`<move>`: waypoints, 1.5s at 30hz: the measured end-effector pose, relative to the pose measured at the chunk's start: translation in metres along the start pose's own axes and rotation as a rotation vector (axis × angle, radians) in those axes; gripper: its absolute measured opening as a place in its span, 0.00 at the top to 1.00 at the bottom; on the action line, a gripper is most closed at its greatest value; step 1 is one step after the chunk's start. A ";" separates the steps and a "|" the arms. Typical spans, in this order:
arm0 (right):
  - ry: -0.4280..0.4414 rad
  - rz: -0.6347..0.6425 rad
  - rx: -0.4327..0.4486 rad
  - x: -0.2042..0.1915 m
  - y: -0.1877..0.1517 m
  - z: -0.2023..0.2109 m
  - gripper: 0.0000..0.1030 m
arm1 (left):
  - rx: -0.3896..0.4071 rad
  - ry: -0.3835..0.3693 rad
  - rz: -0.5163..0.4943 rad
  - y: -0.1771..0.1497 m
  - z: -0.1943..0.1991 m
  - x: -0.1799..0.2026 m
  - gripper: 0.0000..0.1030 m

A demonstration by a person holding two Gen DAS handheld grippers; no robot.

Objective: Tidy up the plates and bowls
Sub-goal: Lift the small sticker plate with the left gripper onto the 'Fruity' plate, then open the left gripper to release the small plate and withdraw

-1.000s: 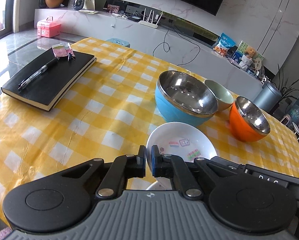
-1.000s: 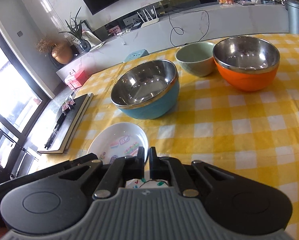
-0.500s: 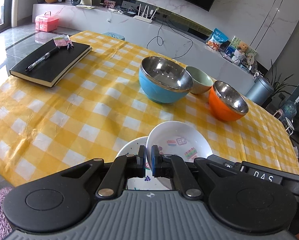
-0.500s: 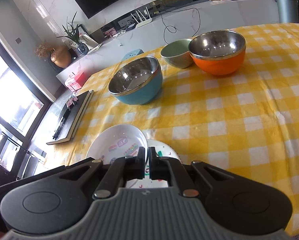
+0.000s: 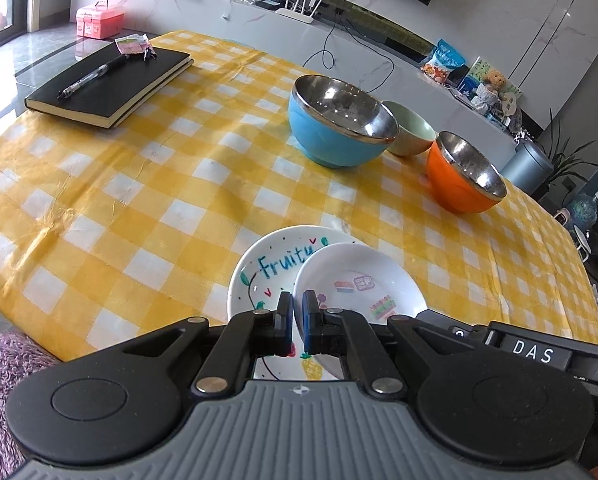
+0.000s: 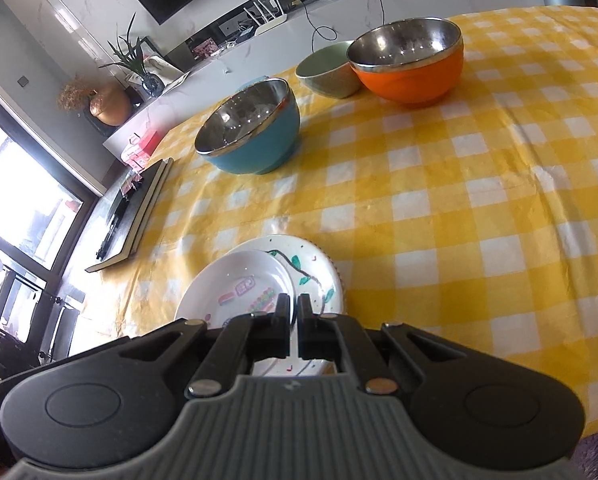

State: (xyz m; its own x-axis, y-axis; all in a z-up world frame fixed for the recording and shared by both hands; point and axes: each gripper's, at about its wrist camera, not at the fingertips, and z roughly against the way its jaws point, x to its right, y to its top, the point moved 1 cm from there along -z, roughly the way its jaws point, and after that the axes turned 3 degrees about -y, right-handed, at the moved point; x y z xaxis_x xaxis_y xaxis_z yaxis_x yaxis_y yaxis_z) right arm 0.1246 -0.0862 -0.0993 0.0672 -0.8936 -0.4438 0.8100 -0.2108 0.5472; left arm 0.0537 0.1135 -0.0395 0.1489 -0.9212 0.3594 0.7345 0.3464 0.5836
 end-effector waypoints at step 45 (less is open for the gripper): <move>-0.212 0.027 0.221 0.034 0.034 0.031 0.69 | 0.075 -0.036 -0.147 0.026 -0.005 0.063 0.51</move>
State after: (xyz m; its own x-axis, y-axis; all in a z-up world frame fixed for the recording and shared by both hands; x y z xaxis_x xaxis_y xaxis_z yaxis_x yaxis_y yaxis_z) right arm 0.1365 -0.1359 -0.0732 -0.0547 -0.9579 -0.2818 0.6619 -0.2461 0.7081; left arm 0.0851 0.0637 -0.0050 0.0186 -0.9566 0.2906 0.6952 0.2213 0.6839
